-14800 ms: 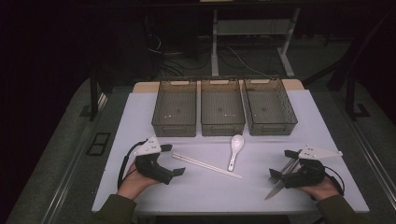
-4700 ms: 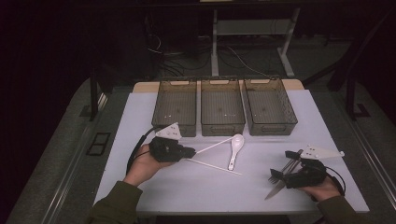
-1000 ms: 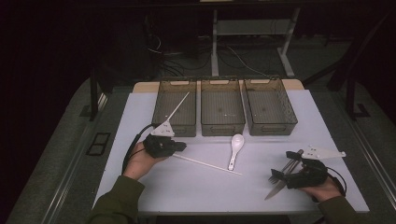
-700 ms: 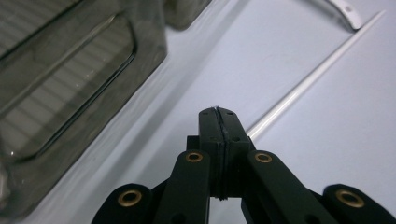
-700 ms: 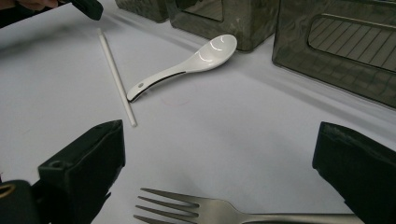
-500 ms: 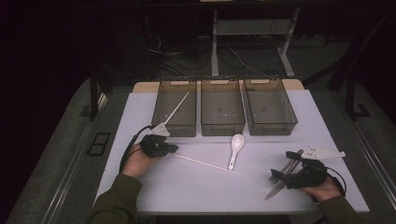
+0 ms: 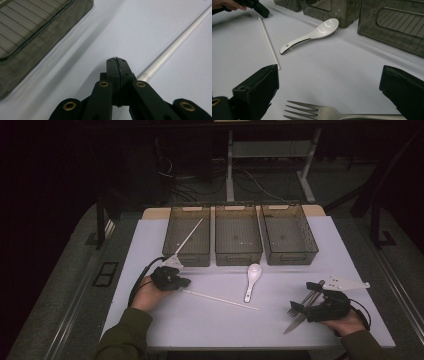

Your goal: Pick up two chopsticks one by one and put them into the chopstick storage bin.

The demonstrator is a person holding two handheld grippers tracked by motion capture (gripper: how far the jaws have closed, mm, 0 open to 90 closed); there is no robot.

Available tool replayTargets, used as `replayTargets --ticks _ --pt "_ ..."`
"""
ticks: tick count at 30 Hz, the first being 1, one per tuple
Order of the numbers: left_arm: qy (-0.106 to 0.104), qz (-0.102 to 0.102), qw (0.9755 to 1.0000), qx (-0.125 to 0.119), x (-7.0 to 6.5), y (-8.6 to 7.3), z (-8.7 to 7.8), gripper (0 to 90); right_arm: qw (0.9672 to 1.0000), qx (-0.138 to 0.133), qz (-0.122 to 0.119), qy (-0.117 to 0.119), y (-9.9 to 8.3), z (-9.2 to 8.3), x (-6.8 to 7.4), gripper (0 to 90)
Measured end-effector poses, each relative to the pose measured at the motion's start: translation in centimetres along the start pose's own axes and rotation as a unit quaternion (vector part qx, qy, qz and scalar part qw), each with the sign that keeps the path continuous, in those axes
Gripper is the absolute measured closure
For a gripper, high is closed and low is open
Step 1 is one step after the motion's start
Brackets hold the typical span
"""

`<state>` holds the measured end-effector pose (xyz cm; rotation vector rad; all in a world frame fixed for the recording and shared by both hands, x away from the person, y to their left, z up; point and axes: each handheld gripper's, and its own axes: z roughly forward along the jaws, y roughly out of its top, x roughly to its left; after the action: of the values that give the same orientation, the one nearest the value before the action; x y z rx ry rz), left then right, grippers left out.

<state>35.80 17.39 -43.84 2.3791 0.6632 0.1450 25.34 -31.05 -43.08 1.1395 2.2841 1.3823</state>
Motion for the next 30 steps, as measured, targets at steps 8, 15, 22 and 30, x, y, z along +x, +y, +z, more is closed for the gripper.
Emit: replayTargets --ticks 8,15,22,30 --pt "0.000 0.002 0.9999 -0.010 -0.7 0.0 -0.3 87.4 1.0000 0.000 -0.001 0.000 0.0 0.0 0.0 2.4" --pt "-0.047 0.041 0.9966 -0.053 -2.9 1.2 -0.9 72.3 1.0000 0.000 0.000 0.000 0.0 0.0 0.0 2.4" --pt "-0.075 0.104 0.9912 -0.033 -5.3 2.4 0.7 66.7 1.0000 0.000 -0.001 0.000 0.0 0.0 0.0 2.4" --pt "-0.084 0.126 0.9884 -0.017 -5.3 2.3 2.1 72.6 1.0000 0.001 -0.002 0.000 0.0 0.0 0.0 2.4"
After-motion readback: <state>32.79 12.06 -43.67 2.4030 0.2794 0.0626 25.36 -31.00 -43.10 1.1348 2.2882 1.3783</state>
